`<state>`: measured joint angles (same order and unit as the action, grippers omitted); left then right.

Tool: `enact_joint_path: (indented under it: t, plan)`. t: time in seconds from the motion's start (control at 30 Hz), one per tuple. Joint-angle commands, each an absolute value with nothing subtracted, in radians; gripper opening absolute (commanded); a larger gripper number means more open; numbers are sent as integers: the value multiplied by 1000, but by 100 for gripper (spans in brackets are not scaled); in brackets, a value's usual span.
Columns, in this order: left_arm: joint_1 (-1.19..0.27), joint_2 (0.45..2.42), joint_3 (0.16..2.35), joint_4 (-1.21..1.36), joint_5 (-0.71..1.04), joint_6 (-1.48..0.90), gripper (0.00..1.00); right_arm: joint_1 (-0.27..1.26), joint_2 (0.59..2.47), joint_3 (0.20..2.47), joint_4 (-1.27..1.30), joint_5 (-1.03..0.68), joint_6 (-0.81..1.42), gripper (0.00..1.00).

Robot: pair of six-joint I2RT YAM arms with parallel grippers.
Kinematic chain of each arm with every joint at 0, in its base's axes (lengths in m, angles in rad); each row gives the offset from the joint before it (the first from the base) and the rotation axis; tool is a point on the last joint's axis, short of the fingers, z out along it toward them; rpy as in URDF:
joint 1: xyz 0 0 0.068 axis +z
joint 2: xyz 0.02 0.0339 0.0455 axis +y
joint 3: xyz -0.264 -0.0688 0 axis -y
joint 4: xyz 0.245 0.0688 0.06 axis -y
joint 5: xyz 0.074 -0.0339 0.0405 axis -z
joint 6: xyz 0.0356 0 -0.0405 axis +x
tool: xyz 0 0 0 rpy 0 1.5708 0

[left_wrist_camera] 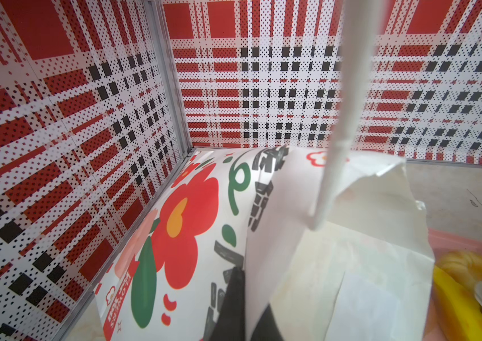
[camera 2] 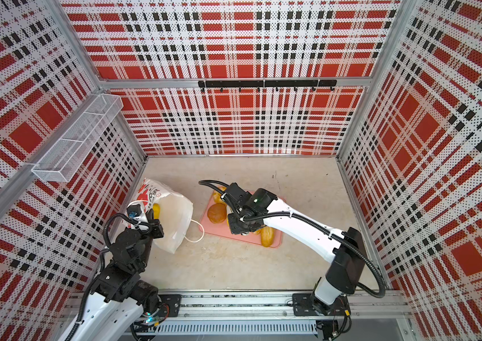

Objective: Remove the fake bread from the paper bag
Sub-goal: 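Carry the yellow bread over the tray and lower it among the breads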

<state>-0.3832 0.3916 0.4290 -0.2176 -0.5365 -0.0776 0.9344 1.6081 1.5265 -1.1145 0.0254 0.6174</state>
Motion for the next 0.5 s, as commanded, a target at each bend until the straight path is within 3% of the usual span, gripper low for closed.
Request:
enact_joint_path:
  t: [0.0, 0.47]
  plan:
    - [-388, 387, 428, -222, -560, -94, 0, 928, 1606, 1530, -1058, 29, 628, 0]
    - [-393, 390, 426, -220, -563, -97, 0, 874, 1718, 1418, -927, 3, 646, 0]
